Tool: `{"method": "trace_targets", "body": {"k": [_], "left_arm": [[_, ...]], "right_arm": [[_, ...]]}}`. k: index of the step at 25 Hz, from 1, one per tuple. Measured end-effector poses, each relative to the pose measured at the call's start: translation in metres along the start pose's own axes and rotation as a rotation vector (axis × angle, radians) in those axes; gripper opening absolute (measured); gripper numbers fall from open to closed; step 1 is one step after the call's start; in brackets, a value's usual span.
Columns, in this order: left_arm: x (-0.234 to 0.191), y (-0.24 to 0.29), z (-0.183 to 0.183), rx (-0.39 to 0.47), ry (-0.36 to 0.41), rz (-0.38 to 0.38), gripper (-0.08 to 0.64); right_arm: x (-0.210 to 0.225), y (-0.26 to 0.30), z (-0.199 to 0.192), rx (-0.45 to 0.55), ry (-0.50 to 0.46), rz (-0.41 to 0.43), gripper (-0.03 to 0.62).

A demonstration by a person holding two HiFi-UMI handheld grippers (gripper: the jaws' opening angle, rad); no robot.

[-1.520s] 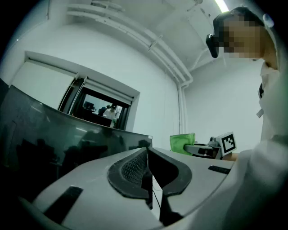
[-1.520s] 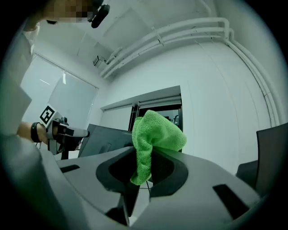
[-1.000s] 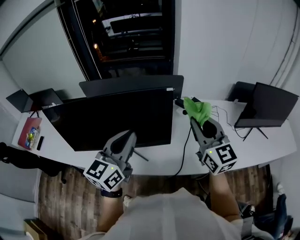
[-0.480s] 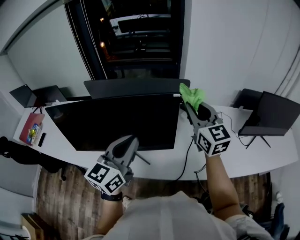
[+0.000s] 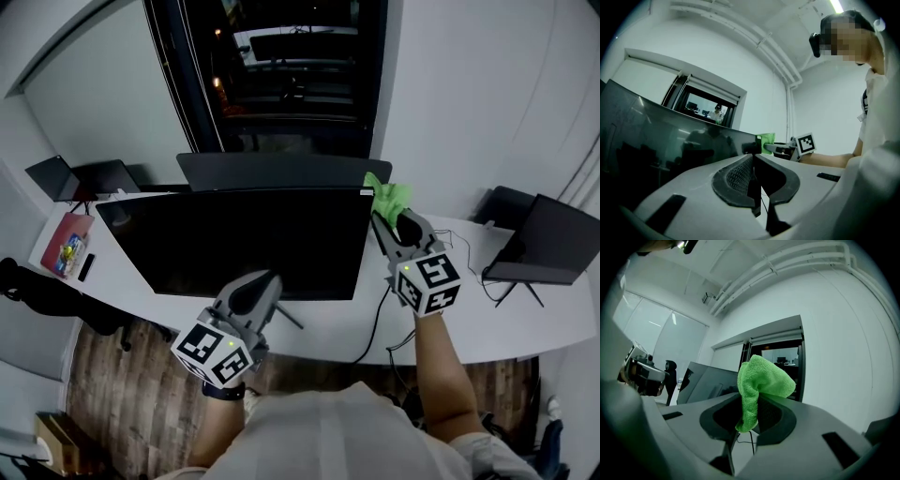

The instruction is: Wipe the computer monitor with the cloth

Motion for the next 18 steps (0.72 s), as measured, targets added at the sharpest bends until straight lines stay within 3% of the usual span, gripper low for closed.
{"method": "trace_targets", "body": {"k": [18], "left_arm": [[-0.005,0.003,-0.02,-0.018,-0.014,-0.005,0.026]], "right_arm": [[-0.024,-0.004,-0.056,-0.117,0.018,0.037,0.071]]}}
Point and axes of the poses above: the fingertips, and each gripper's own axes: y forward along the fingers, x to its right, z out of its top, the point moved 7 cm from there along -y, backward along the fingers, and after that the axes turned 6 degrees about -y, right-handed, at the moved point
